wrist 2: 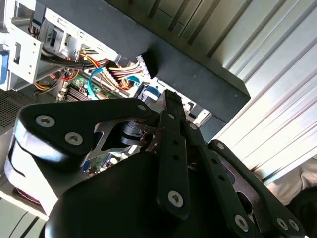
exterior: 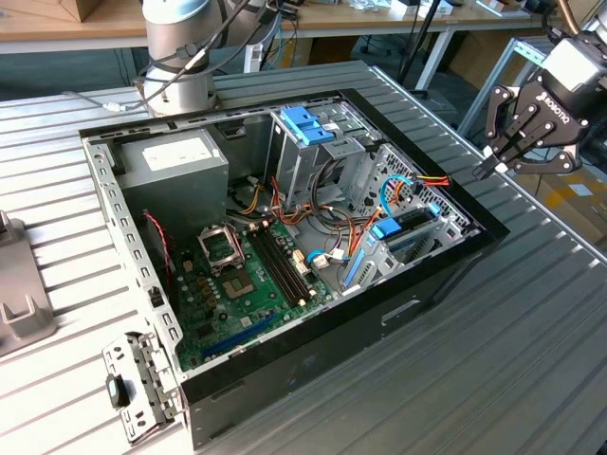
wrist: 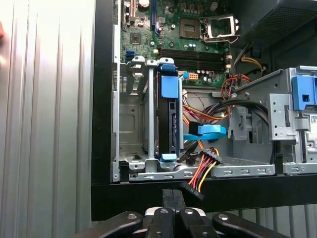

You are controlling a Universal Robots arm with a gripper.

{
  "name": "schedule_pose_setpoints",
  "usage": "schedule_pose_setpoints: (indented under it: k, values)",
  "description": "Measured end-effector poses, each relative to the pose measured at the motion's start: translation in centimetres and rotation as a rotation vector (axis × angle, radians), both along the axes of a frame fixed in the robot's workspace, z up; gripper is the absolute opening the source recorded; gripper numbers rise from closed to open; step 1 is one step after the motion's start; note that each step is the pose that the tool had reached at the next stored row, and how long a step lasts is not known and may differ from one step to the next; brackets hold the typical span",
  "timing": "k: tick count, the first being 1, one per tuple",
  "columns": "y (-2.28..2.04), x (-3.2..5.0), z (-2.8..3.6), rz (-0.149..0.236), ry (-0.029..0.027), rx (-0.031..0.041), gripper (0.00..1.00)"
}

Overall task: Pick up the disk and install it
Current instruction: 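Insert the disk into the insertion slot, then insert the first disk wire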

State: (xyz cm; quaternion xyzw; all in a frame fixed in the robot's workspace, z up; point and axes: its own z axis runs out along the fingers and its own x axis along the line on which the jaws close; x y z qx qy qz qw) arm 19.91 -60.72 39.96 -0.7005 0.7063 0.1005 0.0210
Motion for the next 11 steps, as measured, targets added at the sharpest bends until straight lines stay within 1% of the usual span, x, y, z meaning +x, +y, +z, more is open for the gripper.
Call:
schedule_pose_setpoints:
  k: [4,11]
  values:
    - [-0.01,0.68,-0.18,0.0,0.0027,0.0001,0.11]
    - [-0.01,0.79,-0.18,0.0,0.0028,0.0001,0.11]
